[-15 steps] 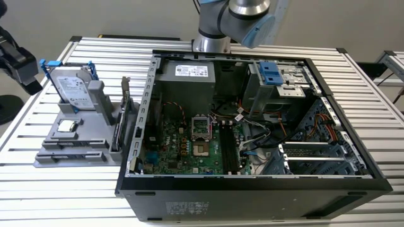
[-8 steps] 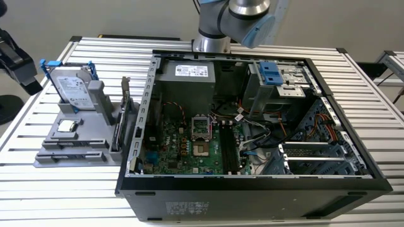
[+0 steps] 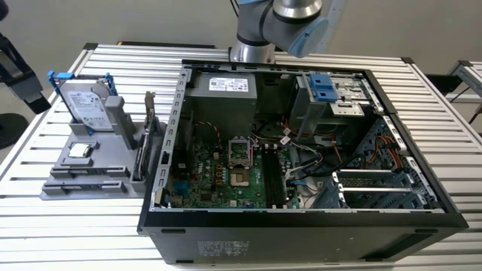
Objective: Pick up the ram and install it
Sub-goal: 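Pick up the ram and move it above insertion slot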
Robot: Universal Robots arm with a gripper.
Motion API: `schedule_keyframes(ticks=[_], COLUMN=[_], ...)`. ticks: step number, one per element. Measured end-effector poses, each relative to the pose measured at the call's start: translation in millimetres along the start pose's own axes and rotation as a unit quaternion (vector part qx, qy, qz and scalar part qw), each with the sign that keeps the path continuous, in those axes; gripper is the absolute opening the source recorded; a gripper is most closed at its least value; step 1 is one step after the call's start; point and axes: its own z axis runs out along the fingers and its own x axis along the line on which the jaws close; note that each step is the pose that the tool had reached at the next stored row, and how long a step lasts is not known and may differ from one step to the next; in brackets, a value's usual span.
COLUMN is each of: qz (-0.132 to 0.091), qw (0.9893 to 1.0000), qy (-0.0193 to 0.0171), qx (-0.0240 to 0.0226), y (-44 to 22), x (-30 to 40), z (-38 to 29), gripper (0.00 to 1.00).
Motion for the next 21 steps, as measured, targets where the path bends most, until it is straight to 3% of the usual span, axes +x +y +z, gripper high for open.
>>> schedule_keyframes(ticks=[6,12,21], qz=[0.029,0.058,0.107], qw=[0.9996,0.9983,0.9943], qy=[-0.0014,-0.0028,-0.0052], qx=[0.0004,0.0008,0.0015], y=[0.0,0.0,0.0], x=[0.0,0.1,0.1], z=[0.0,0.0,0.0], gripper=[0.00,0.00,0.00])
